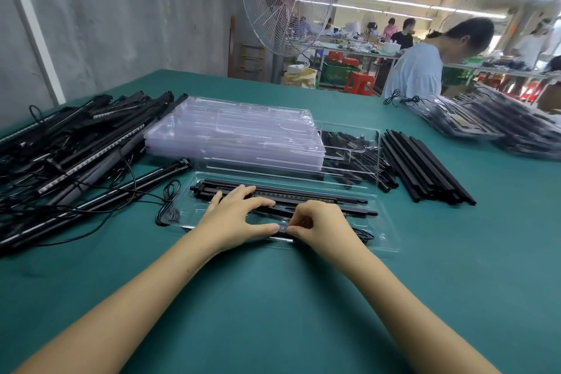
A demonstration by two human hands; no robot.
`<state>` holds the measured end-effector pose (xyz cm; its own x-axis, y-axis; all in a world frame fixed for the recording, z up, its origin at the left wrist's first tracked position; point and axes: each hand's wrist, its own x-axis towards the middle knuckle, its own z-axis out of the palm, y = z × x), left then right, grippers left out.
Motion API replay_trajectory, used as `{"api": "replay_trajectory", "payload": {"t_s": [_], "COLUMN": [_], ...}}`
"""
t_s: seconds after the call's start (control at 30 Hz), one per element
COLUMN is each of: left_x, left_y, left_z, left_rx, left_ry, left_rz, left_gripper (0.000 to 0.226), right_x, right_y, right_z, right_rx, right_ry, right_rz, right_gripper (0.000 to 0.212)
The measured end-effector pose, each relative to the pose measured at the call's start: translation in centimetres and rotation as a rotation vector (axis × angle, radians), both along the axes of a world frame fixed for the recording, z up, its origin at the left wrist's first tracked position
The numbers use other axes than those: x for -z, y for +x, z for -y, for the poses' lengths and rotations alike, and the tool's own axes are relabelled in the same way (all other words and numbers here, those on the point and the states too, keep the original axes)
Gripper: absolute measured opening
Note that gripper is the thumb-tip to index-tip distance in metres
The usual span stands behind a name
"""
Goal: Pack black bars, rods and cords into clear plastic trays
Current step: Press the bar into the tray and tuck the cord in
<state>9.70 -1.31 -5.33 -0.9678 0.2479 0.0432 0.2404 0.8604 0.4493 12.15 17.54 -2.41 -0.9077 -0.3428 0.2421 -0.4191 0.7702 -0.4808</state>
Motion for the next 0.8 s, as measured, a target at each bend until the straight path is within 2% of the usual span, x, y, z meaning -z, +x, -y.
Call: {"api": "replay_trajectory", "payload": {"t_s": [0.1,0.17,0.23,0.3,0.37,0.47,0.63,0.8], "left_x": [0.2,0.2,0.1,0.2,0.2,0.4,0.4,0.2], "left_y": [0.1,0.1,0.2,0.2,0.3,0.2,0.2,0.3], "left_z": [0.1,0.1,0.2,0.3,0.4,0.5,0.5,0.4], "left_rx": [0.016,0.024,0.035,0.061,0.089,0.099,0.089,0.084], "left_ry": [-0.069,-0.1,-0.12,-0.155,-0.204,-0.239,-0.245,-0.236], "left_rz": [-0.007,-0.009,-0.009,-0.02,-0.031,-0.031,-0.043,-0.041], "left_gripper": [0.062,0.068,0.069,0.065,0.061,0.061,0.065,0.075], "right_x": [0.3,-0.3,-1.6,-3.0,-3.8,-3.4,-3.3,-3.0], "right_y": [0.3,0.5,0.2,-0.4,-0.6,-0.4,-0.8,-1.6], "right_z": [-0.1,-0.7,-2.1,-4.5,-7.0,-8.8,-9.3,-9.4], "right_rx": [-0.033,-0.035,0.072,0.219,0.283,0.257,0.143,0.169], "right_ry": [0.048,-0.013,-0.107,-0.057,0.123,0.16,0.074,0.141], "right_rz": [-0.047,-0.022,-0.036,-0.032,0.125,0.341,0.443,0.445], "right_gripper": [0.009,0.007,0.006,0.008,0.011,0.017,0.015,0.017]}}
